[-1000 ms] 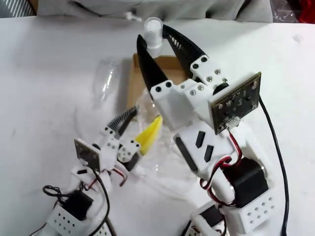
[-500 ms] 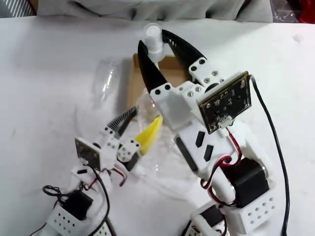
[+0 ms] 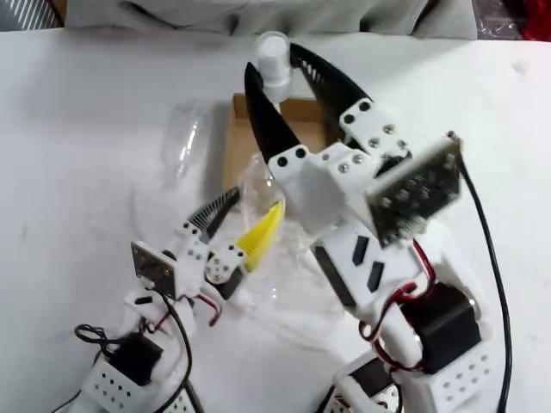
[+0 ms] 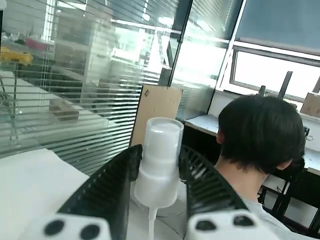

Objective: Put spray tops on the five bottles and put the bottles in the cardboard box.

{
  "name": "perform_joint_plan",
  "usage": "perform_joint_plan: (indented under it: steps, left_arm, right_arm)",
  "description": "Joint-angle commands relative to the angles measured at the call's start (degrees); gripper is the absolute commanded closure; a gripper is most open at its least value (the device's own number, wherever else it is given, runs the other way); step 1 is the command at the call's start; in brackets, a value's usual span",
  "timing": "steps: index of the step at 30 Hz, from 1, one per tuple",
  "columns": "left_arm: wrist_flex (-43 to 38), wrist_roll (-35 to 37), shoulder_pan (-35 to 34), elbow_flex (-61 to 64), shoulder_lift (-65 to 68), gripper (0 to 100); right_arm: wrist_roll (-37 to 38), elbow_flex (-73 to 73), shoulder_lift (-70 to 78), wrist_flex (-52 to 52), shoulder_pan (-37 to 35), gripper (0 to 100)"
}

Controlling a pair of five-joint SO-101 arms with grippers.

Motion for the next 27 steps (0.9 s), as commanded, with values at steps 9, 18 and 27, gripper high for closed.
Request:
perform_joint_plan:
  steps: [9,18,27]
  left_arm:
    - [-0.1,-0.4,-0.2,-0.3,-1.5,98]
    - [-0.1,-0.4,-0.2,-0.3,-1.5,98]
    - [-0.1,-0.4,-0.2,-0.3,-1.5,98]
  right_arm:
    - [0.6,-2.8,0.5,1.1,-0.2,98.3]
    - [0.7,-1.8,3.5,-2.4,-0.1,98.3]
    - [0.5,-1.8,3.3,4.0,-0.2,98.3]
